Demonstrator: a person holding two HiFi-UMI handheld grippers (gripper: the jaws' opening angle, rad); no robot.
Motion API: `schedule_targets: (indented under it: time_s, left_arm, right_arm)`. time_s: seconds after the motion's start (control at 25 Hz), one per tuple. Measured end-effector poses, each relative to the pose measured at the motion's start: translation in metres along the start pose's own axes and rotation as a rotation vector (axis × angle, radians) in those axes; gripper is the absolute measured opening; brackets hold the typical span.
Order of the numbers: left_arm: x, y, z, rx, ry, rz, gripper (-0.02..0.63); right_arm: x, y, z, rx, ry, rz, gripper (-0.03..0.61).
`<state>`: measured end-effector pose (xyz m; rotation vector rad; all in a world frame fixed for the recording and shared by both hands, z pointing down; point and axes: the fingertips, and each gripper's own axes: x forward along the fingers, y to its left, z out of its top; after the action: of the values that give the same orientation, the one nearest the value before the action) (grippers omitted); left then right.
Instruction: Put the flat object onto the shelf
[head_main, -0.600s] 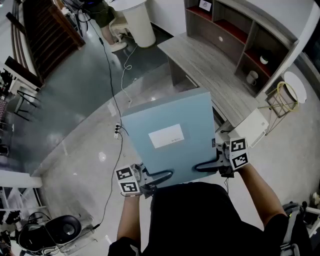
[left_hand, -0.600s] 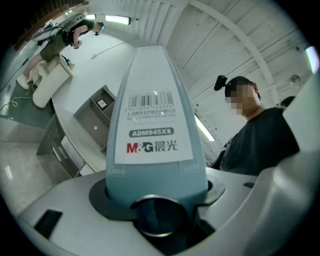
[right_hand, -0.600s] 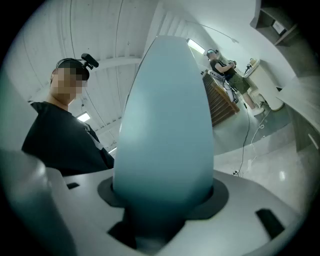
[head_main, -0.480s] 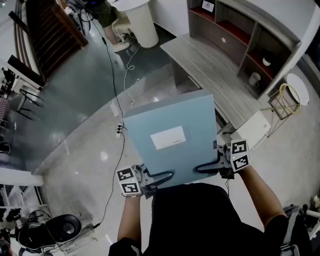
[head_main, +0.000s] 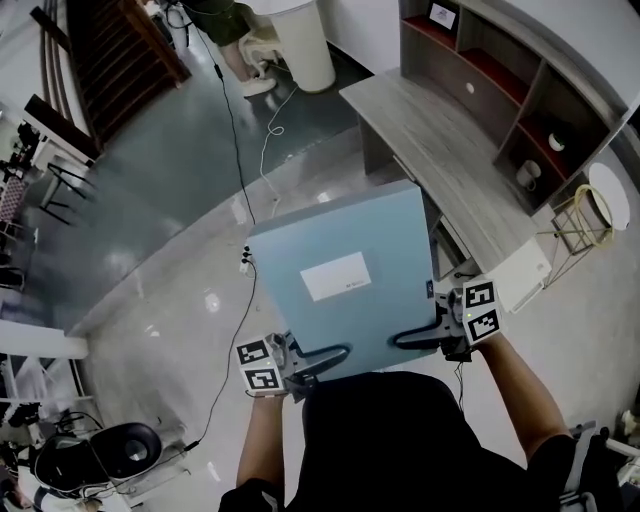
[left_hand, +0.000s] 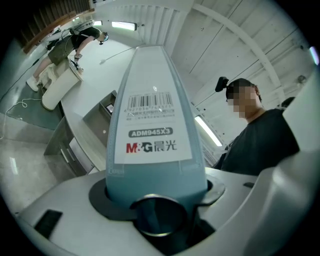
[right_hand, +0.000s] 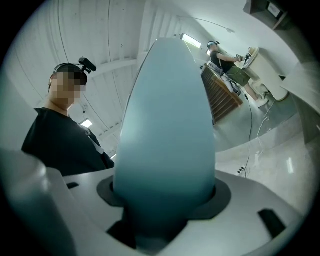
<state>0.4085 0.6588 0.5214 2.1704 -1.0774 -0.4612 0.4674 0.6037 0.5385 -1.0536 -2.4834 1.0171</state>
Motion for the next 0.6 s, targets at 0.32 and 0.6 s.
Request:
schedule_targets:
  time_s: [0.32,0.6]
  left_arm:
    - [-0.024,0.073,0.05,-0.008,-0.002,-0.037,0.298]
    - [-0.047,0.153,0.13,-0.021,-0.013,-0.07,0.298]
  right_arm:
    - [0.035,-0.068,0.046,0.007,0.004,-0.048,0.278]
    - [0.074,-0.143,0.122,0.02,0.021,-0.093,0.278]
